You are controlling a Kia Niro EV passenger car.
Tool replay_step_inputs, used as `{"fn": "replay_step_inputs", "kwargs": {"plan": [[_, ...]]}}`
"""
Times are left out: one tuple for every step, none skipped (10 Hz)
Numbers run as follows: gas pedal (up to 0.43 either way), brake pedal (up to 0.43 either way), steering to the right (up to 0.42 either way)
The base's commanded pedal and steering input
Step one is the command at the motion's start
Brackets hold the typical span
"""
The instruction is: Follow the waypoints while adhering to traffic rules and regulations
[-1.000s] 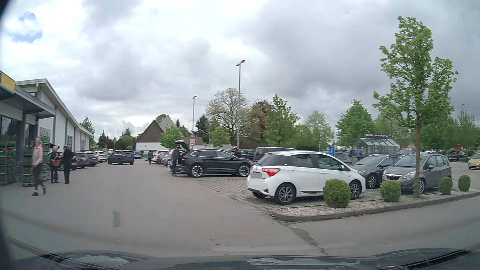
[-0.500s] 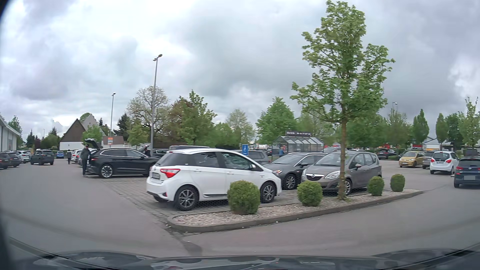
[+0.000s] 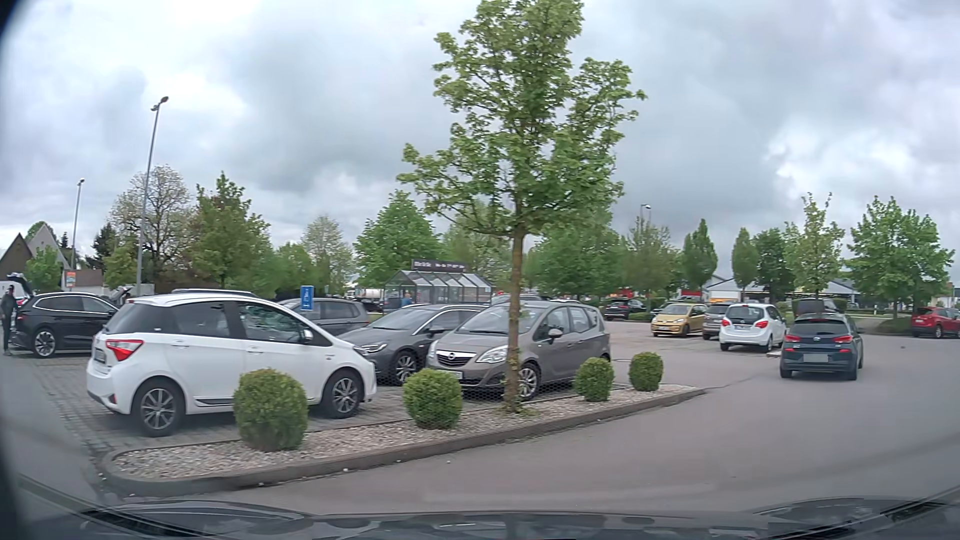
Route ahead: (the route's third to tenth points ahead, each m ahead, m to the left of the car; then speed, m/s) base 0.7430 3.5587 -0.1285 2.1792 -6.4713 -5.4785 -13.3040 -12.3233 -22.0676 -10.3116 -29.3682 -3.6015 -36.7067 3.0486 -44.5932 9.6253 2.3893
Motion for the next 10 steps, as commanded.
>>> {"fn": "replay_step_inputs", "kwargs": {"plan": [[0.000,0.018,0.803],[0.000,0.012,0.796],[0.000,0.012,0.783],[0.000,0.012,0.769],[0.000,0.018,0.759],[0.000,0.012,0.758],[0.000,0.018,0.758],[0.000,0.018,0.759],[0.000,0.030,0.758],[0.000,0.037,0.758]]}}
